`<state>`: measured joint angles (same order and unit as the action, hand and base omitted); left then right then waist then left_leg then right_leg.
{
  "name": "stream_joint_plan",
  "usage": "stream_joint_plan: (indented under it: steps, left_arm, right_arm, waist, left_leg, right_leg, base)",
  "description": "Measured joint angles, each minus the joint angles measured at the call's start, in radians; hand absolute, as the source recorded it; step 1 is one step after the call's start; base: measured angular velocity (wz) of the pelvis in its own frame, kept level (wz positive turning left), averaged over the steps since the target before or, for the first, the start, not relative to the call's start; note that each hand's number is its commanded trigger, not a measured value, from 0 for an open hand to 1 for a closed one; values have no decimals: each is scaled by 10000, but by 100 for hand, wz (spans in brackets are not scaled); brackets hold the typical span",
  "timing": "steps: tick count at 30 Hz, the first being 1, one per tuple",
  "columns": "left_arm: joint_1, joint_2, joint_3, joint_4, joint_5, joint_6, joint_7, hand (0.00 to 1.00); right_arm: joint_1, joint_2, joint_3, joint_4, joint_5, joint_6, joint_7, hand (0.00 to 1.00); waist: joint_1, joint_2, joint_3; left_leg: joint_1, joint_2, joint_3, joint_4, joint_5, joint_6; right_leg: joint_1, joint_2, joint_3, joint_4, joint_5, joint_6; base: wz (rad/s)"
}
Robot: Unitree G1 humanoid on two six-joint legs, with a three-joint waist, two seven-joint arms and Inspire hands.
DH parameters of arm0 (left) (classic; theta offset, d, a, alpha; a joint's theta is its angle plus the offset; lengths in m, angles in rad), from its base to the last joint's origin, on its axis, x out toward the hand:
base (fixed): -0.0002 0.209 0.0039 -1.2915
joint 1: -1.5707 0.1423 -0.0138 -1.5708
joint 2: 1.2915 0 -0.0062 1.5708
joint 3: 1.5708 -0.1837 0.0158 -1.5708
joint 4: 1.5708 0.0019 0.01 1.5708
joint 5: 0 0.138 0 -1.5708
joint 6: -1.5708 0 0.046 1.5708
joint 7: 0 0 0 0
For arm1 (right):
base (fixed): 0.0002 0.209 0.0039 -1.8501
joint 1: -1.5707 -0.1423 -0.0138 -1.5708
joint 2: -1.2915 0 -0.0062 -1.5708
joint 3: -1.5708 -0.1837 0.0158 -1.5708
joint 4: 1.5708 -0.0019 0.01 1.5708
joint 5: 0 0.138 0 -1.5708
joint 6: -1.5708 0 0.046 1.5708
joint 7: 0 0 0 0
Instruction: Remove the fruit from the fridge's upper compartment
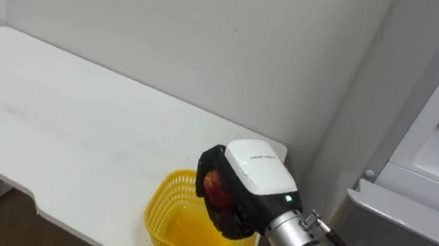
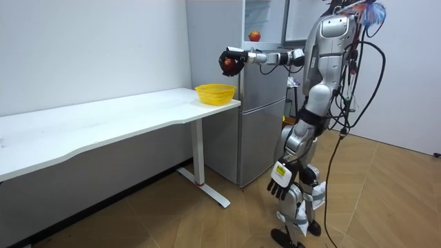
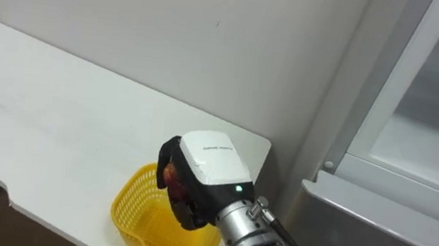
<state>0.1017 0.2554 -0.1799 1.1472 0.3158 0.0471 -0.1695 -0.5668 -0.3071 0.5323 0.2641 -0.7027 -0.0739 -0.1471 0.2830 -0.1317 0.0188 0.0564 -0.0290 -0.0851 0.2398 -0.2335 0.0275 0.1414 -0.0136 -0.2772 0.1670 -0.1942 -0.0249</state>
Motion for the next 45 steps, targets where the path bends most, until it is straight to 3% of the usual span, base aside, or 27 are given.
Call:
stream_joint_plan:
  steps: [12, 15, 24, 25, 26, 32, 45]
  left_arm:
    - [0, -2, -22, -49, -1, 5, -151, 0]
    - [-55, 12, -250, -73, -2, 85, -75, 0]
    - [-105, 27, -466, -75, 1, 142, -65, 0]
    - [-106, 38, -533, -91, 4, 142, -66, 0]
    - [-107, 37, -584, -102, 4, 141, -72, 0]
    - [-108, 36, -607, -108, 6, 125, -71, 0]
    - [-160, 24, -606, -106, 17, 110, 118, 0]
  right_arm:
    - [2, 85, 5, 221, 101, 11, 82, 100]
    - [0, 94, 86, 684, 103, 27, 52, 100]
    - [-1, 116, 240, 1380, 532, 13, -52, 100]
    - [-2, 115, 240, 1437, 678, 7, -52, 82]
    - [-13, 114, 239, 1550, 714, -7, -56, 0]
    - [-107, 103, 238, 2319, 737, -128, -72, 0]
    - [-112, 100, 230, 2355, 741, -257, -242, 0]
  waist:
    - [2, -18, 6]
    - [19, -42, 5]
    - [109, -87, 34]
    - [143, -82, 38]
    - [185, -86, 37]
    - [245, -128, 101]
    - [248, -62, 145]
  left_leg:
    - [-147, -41, -61, 25, 16, 28]
    - [-180, -45, -126, 42, 16, 27]
    - [-338, -46, -305, 168, 18, 25]
    - [-345, -47, -309, 171, 18, 25]
    - [-345, -47, -320, 172, 18, 25]
    - [-456, -108, -380, 210, 21, 27]
    - [-531, -143, -420, 316, 21, 29]
  right_leg:
    - [-68, 5, -45, 8, -1, 1]
    - [-74, -27, -316, 11, 0, 2]
    - [-153, -29, -548, 8, 0, 1]
    - [-153, -32, -553, 5, 0, 2]
    - [-152, -34, -553, 5, 0, 1]
    - [-176, -36, -521, 0, -1, 2]
    - [-225, -47, -506, -3, -1, 2]
  base:
    - [0]
    - [6]
    - [7]
    - [0]
    - [0]
    - [2]
    - [0]
